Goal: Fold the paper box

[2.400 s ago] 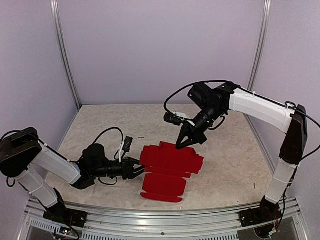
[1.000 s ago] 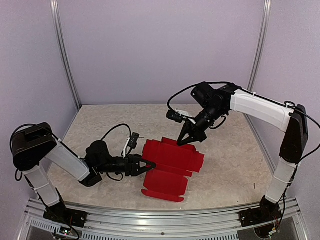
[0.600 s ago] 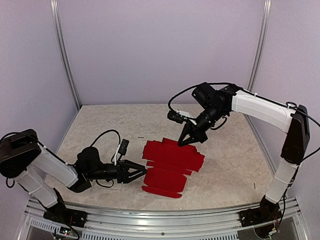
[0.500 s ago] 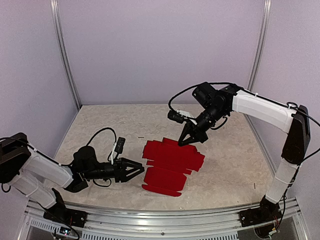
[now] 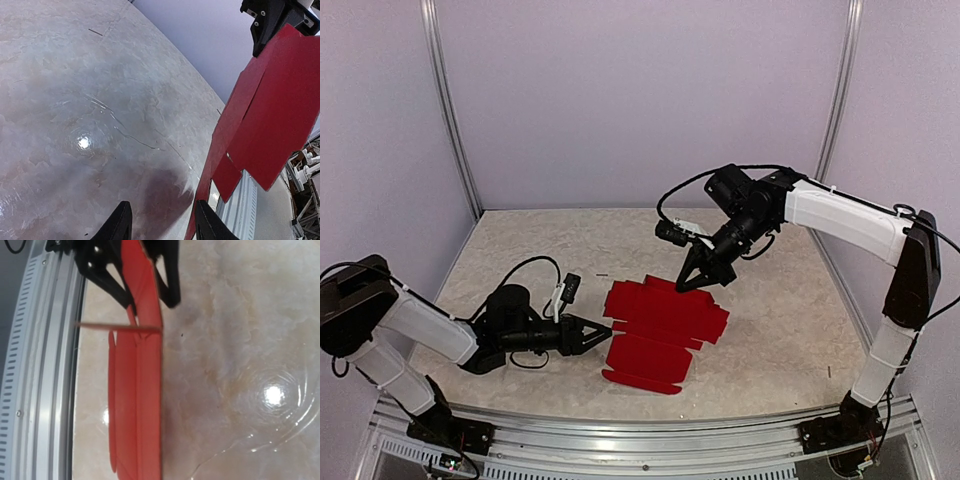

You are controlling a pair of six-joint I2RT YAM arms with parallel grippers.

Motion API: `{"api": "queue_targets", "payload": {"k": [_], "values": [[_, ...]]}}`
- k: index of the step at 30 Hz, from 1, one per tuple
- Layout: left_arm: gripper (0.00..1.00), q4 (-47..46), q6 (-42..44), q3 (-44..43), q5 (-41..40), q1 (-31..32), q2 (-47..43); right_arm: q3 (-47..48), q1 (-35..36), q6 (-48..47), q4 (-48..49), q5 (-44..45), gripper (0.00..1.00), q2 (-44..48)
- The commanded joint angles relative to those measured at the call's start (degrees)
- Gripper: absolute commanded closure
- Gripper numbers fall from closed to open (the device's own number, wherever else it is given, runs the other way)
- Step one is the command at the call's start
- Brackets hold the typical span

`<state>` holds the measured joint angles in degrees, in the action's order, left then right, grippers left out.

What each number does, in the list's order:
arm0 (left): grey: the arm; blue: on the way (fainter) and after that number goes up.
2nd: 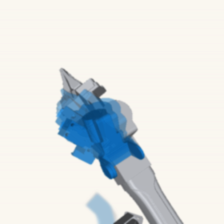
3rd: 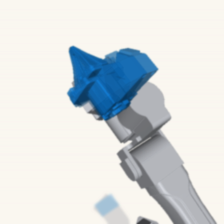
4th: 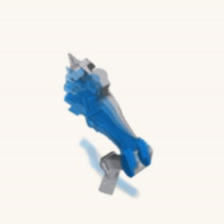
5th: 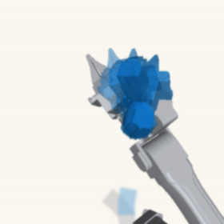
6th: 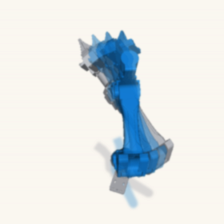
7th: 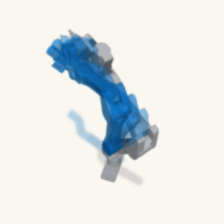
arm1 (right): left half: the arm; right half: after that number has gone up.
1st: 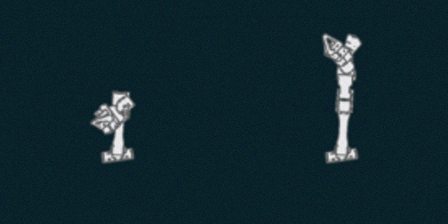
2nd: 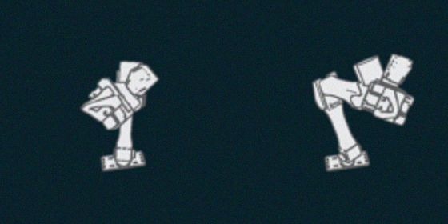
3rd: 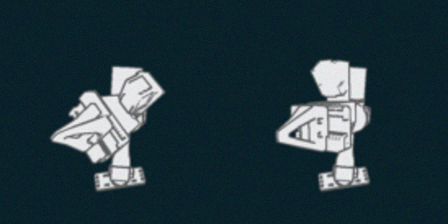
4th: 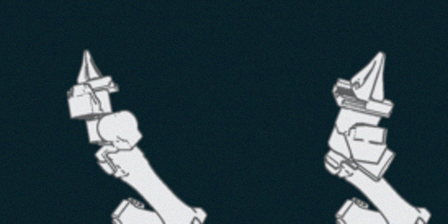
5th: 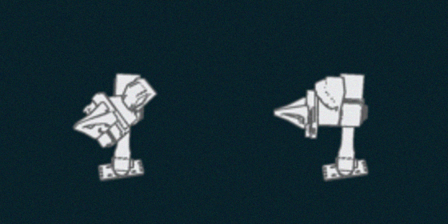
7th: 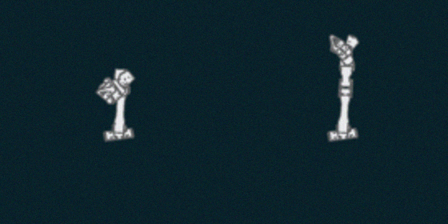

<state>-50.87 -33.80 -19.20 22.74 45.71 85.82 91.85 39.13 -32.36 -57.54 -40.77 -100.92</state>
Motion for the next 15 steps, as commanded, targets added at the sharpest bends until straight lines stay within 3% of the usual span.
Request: {"api": "queue_targets", "payload": {"k": [1,15], "values": [[0.57,-3.9,-0.8,-2.5,2.8,0.0,3.8,0.6,-0.3,-0.4,-1.1,-1.1,1.0,0.6],[0.53,-8.6,-1.7,-3.2,6.3,0.5,5.3,0.6,-0.3,-0.1,-0.6,-0.6,1.0,0.0]]}}
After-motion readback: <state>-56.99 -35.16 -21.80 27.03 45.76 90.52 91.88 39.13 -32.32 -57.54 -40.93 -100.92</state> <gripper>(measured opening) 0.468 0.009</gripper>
